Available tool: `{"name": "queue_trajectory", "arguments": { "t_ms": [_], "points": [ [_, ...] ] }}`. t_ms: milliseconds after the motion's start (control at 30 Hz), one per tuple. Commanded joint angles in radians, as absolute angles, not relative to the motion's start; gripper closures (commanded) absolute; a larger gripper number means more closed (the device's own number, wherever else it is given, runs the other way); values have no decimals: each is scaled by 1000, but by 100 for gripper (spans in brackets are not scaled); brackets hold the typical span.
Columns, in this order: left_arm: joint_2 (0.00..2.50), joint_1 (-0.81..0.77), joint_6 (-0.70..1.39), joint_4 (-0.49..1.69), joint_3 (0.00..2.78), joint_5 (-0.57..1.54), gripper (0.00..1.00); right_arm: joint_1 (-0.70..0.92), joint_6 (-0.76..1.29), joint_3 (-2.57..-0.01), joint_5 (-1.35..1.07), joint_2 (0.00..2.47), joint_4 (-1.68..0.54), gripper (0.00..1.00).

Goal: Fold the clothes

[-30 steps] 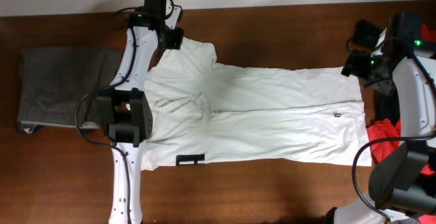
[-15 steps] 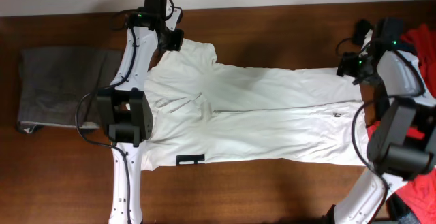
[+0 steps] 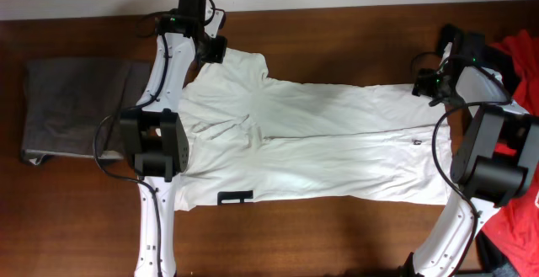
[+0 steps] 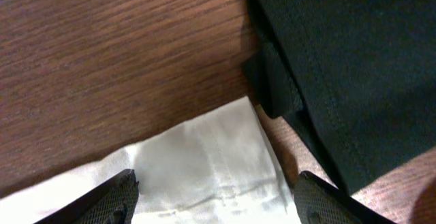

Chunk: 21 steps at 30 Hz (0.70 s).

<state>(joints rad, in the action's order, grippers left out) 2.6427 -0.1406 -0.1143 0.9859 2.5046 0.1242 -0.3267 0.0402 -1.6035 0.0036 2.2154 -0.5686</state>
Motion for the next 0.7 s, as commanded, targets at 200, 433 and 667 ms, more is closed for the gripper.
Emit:
{"name": "queue_trajectory", "arguments": {
  "t_ms": [200, 433, 667],
  "points": [
    [2646, -133, -105, 990, 2526, 100, 99, -329, 31, -1607, 11, 2232, -563, 37],
    [2646, -133, -105, 989, 2525, 100, 99, -329, 30, -1607, 12, 2234, -553, 55],
    [2646, -133, -105, 989, 2525, 100, 99, -329, 30, -1607, 12, 2242, -518, 64]
  ]
}}
